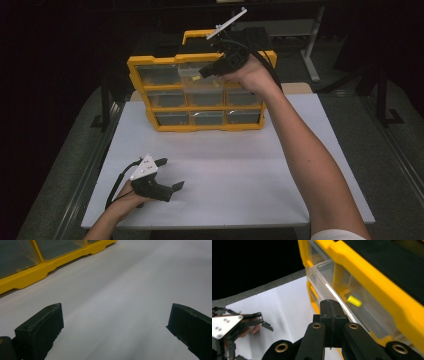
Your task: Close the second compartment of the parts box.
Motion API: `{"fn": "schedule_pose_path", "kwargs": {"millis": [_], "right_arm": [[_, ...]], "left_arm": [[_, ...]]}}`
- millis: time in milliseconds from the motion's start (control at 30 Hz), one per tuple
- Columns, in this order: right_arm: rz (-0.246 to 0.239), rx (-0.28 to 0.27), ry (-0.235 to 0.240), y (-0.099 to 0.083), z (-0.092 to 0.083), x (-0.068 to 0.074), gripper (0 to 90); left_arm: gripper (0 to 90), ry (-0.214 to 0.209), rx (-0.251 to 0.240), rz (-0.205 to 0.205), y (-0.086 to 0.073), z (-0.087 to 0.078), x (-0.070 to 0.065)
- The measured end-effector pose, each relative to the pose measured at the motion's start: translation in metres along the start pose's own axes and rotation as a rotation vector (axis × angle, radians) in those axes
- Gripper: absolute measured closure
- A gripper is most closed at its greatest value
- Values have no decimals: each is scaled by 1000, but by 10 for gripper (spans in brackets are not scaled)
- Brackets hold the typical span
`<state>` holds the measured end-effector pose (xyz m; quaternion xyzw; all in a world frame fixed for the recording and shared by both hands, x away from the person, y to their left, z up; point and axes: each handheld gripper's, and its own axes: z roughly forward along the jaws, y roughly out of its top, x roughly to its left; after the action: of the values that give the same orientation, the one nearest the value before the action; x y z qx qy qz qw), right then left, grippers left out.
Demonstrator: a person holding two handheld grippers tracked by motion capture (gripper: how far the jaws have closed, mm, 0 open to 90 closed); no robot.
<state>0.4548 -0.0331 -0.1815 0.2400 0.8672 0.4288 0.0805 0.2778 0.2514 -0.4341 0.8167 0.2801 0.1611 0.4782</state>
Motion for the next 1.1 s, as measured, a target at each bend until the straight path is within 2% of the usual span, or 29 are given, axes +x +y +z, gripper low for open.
{"fn": "schedule_pose_path", "kwargs": {"millis": [333,567,667,767,1100], "right_arm": [[27,-16,-58,0,8,-13,891],[28,-16,-60,-3,7,-12,889],[33,-24,-40,-9,3,-10,848],[39,-20,-43,-18,0,-8,779],[55,-30,-27,-59,-8,-4,579]], "left_arm": [[0,-2,5,6,0,1,0],[0,-6,10,10,0,1,1],[0,-4,13,13,0,1,1],[0,-6,19,16,-1,1,1],[0,-23,41,26,-2,1,2]]}}
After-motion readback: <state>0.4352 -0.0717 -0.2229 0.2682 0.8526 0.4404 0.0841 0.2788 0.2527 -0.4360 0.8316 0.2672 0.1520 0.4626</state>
